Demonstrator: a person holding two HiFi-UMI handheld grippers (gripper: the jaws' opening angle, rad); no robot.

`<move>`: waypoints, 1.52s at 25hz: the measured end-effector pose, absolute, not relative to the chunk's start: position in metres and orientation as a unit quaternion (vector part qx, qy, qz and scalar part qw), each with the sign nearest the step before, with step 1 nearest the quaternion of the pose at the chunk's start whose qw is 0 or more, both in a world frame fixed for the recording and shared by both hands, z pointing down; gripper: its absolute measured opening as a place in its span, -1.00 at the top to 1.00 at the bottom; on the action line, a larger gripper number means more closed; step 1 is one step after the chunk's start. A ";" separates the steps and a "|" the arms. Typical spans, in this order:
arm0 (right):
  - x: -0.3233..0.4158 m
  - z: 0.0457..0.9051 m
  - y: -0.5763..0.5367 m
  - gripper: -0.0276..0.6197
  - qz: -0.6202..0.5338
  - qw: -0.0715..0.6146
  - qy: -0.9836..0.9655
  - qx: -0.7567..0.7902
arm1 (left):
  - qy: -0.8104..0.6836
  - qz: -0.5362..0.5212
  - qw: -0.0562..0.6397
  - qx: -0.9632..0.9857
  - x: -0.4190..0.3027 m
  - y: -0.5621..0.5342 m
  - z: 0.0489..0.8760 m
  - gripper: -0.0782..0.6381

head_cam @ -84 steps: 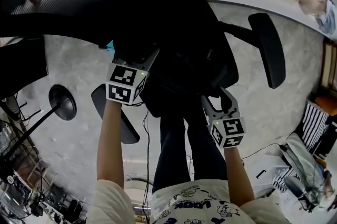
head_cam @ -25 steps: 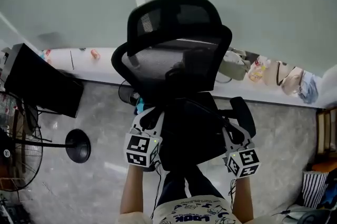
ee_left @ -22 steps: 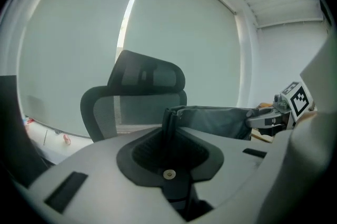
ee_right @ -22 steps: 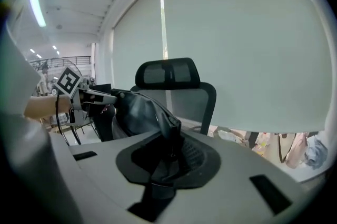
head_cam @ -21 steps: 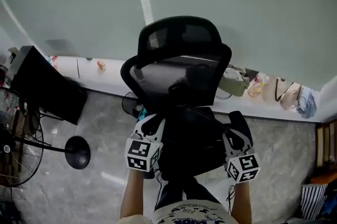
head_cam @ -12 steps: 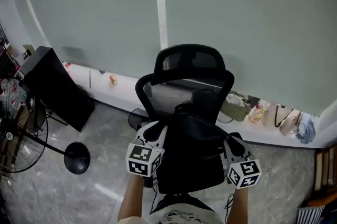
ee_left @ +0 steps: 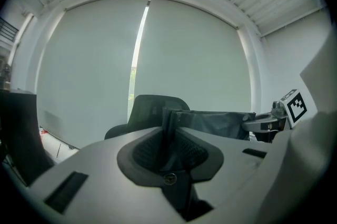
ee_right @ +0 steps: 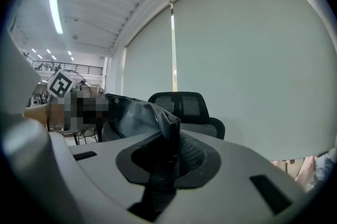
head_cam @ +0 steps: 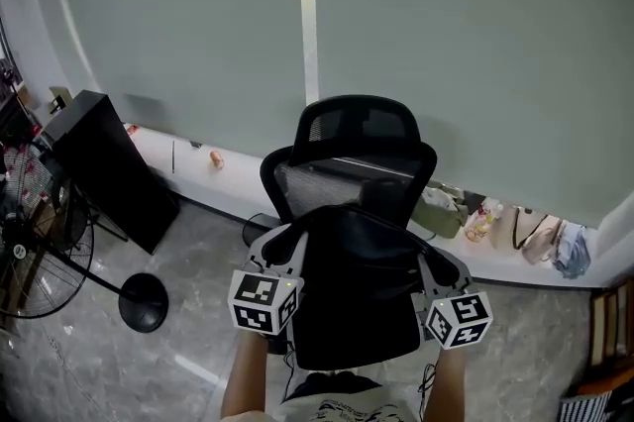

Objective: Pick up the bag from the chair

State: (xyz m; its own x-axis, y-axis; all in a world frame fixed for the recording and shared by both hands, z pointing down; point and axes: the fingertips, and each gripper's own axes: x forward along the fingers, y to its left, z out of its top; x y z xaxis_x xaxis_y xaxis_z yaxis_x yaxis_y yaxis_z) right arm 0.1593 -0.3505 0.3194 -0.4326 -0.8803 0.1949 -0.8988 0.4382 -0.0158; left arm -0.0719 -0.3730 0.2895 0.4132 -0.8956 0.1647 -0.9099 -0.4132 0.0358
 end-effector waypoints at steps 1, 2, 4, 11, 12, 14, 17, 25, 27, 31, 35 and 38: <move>0.159 0.318 -0.350 0.70 0.059 0.076 -0.844 0.528 | -0.538 0.059 0.059 0.839 -0.072 -0.371 0.288 0.58; 0.160 0.316 -0.349 0.70 0.059 0.074 -0.843 0.529 | -0.538 0.059 0.058 0.839 -0.072 -0.369 0.287 0.58; 0.160 0.313 -0.347 0.70 0.057 0.071 -0.842 0.532 | -0.537 0.059 0.056 0.840 -0.071 -0.367 0.285 0.58; 0.163 0.307 -0.342 0.70 0.058 0.064 -0.840 0.536 | -0.533 0.051 0.056 0.843 -0.067 -0.365 0.280 0.59; 0.164 0.307 -0.342 0.70 0.057 0.064 -0.840 0.536 | -0.532 0.050 0.056 0.844 -0.067 -0.365 0.279 0.59; 0.165 0.307 -0.342 0.70 0.056 0.064 -0.839 0.537 | -0.530 0.049 0.055 0.845 -0.066 -0.366 0.278 0.59; 0.166 0.308 -0.339 0.70 0.057 0.063 -0.837 0.541 | -0.528 0.049 0.055 0.846 -0.065 -0.365 0.278 0.59; 0.167 0.308 -0.336 0.70 0.060 0.059 -0.831 0.550 | -0.522 0.049 0.057 0.849 -0.064 -0.362 0.279 0.59; 0.166 0.309 -0.336 0.70 0.061 0.058 -0.830 0.551 | -0.522 0.049 0.057 0.850 -0.065 -0.362 0.280 0.59; 0.165 0.310 -0.336 0.70 0.063 0.056 -0.829 0.553 | -0.521 0.049 0.056 0.850 -0.066 -0.362 0.280 0.59; 0.165 0.309 -0.336 0.70 0.065 0.054 -0.827 0.556 | -0.518 0.050 0.055 0.852 -0.065 -0.362 0.279 0.59; 0.165 0.309 -0.335 0.70 0.066 0.052 -0.826 0.557 | -0.517 0.050 0.053 0.853 -0.066 -0.362 0.278 0.59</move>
State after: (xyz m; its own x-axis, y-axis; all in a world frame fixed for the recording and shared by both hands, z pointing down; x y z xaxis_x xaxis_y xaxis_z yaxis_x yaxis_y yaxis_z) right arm 0.1646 -0.3352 0.3088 -0.3742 -0.9137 0.1583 -0.9273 0.3709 -0.0511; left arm -0.0661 -0.3620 0.2782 0.4608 -0.8765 0.1395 -0.8870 -0.4602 0.0386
